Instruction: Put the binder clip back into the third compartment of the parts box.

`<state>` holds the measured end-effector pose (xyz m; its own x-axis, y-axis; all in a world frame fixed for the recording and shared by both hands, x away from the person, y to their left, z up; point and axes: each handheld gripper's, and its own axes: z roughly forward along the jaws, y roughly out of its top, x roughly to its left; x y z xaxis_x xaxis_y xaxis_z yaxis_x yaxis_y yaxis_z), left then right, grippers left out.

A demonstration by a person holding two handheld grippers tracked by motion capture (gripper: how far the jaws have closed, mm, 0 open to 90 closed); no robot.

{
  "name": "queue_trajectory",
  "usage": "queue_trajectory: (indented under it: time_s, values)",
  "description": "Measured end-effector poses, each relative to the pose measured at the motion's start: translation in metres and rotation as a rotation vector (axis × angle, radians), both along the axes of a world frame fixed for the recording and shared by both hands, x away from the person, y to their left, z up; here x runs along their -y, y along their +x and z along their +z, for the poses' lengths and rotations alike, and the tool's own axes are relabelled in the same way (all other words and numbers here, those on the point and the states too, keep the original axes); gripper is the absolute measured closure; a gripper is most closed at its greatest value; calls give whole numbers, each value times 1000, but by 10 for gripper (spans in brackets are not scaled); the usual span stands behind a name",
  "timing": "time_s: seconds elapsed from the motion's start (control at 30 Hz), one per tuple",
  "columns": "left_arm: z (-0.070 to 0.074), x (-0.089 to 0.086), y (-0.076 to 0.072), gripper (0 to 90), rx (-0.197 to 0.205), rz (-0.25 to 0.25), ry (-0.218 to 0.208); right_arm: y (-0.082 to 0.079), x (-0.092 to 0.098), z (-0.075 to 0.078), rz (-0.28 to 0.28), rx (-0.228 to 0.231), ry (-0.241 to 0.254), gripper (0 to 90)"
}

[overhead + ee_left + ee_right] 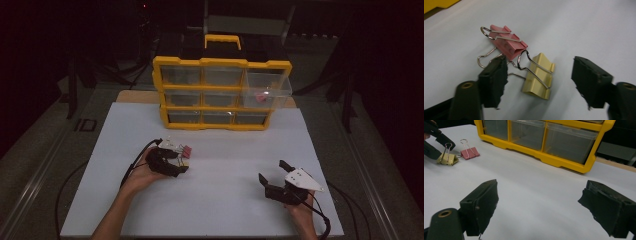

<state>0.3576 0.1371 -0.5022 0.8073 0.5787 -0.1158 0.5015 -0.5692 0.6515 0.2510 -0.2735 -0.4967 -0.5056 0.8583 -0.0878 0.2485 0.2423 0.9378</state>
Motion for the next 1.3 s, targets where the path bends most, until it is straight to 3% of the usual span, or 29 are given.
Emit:
queue_trajectory:
  time_s: [0.23,0.33,0.43,0.67,1.1,1.3]
  values:
    - [-3,1,2,509,-10,-9,-8,0,0,0,-1,0,-3,124]
    - [-3,1,1,549,-8,-9,-9,0,0,0,-2,-1,-4,125]
    - [-1,-1,0,652,12,-1,-16,0,0,0,-3,-2,-5,124]
    - [2,-1,-4,777,20,-18,-37,0,0,0,-4,-3,-7,125]
    - [6,0,-14,884,33,-59,-74,0,-1,0,-1,-4,-11,124]
    - [5,0,-18,886,35,-61,-85,0,-1,-1,1,-4,-12,124]
